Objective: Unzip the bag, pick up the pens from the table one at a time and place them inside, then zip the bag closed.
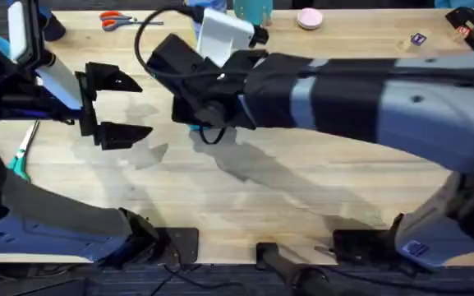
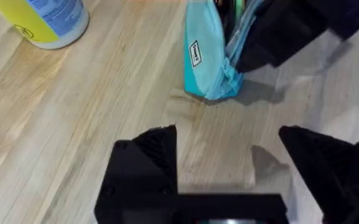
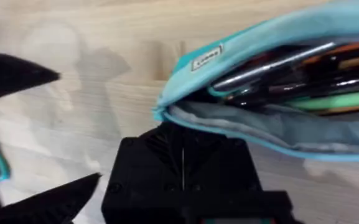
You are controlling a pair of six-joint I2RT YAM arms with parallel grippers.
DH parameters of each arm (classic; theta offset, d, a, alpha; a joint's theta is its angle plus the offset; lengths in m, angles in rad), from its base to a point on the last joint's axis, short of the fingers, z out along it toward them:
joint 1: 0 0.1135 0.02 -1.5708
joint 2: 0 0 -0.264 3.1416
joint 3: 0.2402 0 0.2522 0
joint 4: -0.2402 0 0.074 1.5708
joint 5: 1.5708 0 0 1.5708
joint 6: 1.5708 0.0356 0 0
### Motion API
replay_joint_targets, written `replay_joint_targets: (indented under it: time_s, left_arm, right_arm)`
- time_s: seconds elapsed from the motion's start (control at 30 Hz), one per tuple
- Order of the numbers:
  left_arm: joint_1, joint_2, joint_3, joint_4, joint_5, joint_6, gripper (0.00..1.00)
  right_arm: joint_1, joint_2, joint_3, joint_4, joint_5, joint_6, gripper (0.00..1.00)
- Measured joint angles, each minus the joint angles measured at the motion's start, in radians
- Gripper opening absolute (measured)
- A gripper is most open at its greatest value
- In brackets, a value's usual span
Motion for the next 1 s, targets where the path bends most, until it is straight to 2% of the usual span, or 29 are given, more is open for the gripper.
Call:
replay_joint_targets:
  time_s: [0.33,0.67,0.77,0.93,1.0]
  left_arm:
    - [0.000,0.000,0.000,0.000,0.000,0.000,0.994]
    - [0.000,0.000,0.000,0.000,0.000,0.000,0.994]
    - [0.000,0.000,0.000,0.000,0.000,0.000,0.994]
    - [0.000,0.000,0.000,0.000,0.000,0.000,0.994]
    - [0.000,0.000,0.000,0.000,0.000,0.000,0.994]
  right_arm:
    - [-0.004,-0.157,0.000,-0.029,0.016,-0.056,0.030]
    - [0.024,-0.183,0.000,-0.068,0.019,-0.060,0.040]
    - [0.041,-0.183,0.000,-0.069,0.019,-0.064,0.198]
    - [0.051,-0.183,0.000,-0.068,0.019,-0.064,0.325]
    - [0.051,-0.183,0.000,-0.068,0.020,-0.064,0.465]
